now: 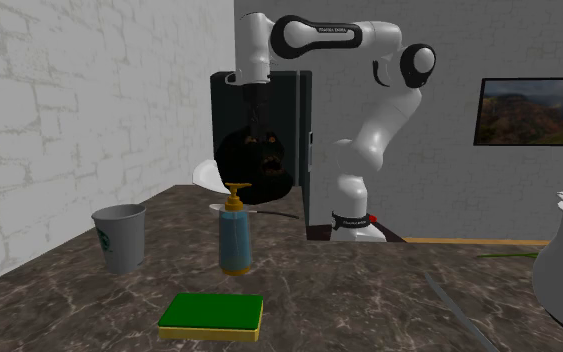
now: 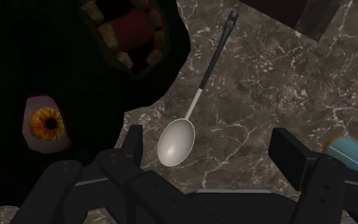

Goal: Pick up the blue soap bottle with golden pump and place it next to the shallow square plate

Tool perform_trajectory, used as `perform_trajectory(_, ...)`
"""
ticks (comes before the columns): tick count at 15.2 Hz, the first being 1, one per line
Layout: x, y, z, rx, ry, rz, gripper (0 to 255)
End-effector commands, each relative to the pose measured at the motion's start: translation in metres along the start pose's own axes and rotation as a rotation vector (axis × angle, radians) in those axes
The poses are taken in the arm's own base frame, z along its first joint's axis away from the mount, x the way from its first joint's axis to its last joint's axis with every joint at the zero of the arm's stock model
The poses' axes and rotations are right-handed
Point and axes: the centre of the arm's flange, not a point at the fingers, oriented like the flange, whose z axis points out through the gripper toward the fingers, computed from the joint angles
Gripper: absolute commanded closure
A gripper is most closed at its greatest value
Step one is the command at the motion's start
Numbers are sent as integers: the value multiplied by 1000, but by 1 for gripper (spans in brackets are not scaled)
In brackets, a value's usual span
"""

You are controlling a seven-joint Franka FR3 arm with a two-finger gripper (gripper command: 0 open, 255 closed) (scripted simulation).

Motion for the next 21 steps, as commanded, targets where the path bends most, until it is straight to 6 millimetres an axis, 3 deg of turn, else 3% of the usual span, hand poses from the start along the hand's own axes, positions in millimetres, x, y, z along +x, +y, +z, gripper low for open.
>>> perform_trajectory(1,0,0,0,0,0,0,0)
perform_trajectory(21,92,-244,26,1,41,28,0)
